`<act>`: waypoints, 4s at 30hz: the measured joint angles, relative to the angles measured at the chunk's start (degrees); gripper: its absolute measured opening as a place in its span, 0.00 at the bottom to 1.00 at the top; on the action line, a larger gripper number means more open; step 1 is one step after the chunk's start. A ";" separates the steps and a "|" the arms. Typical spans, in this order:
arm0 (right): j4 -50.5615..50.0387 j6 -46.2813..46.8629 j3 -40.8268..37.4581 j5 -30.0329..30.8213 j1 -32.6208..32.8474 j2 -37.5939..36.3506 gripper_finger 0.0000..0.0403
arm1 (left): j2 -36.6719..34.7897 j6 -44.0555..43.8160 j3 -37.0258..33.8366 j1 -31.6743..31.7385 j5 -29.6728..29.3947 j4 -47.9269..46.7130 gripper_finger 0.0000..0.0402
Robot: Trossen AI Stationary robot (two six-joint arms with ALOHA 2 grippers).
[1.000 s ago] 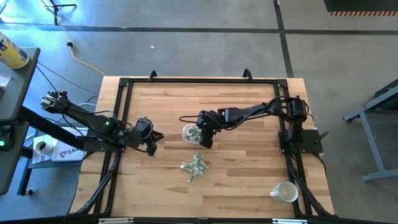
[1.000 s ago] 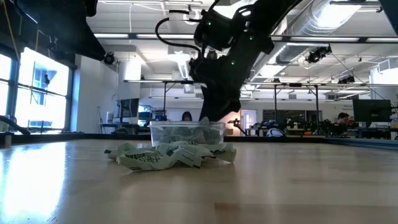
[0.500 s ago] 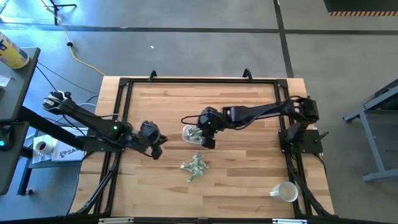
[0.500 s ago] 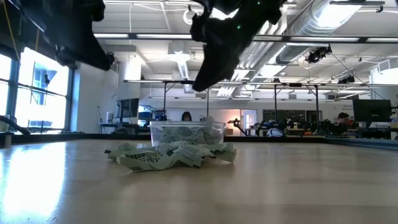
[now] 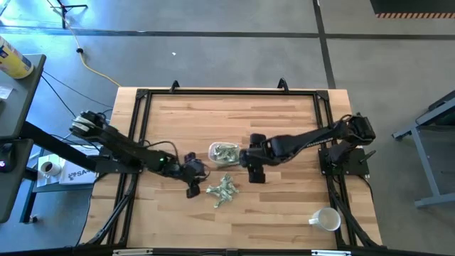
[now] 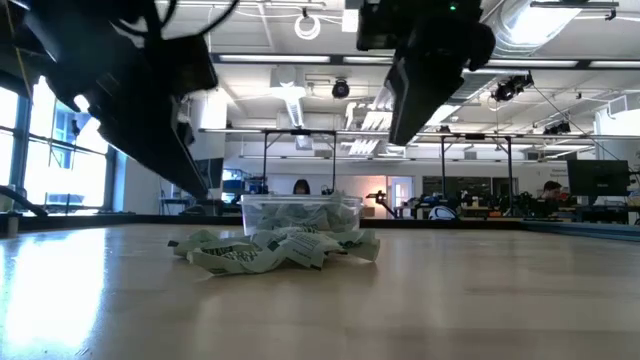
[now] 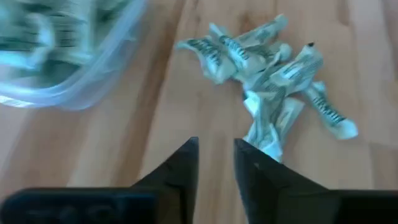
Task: Pick and place Stevia / Truvia into bins
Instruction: Put the stevia packet into the transparent container
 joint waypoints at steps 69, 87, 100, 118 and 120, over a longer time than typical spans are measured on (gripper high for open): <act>27.33 -1.05 -17.13 -3.43 -0.68 -4.03 0.52 | 4.12 7.20 15.21 25.39 24.03 -13.07 0.56; 40.49 -3.56 -12.82 -10.40 0.88 11.67 0.40 | -7.79 -5.69 15.15 3.87 0.90 -33.41 0.42; 34.08 3.40 -11.51 -11.93 0.40 13.01 0.17 | -7.79 -11.22 15.15 -1.23 -1.06 -34.89 0.38; 14.53 2.22 4.47 -0.64 -5.46 9.15 0.01 | -7.79 -14.82 15.13 -1.10 -3.45 -34.10 0.36; 13.96 1.74 4.46 -3.31 -8.75 9.57 0.00 | -7.79 -13.80 15.13 -1.10 -3.67 -33.31 0.36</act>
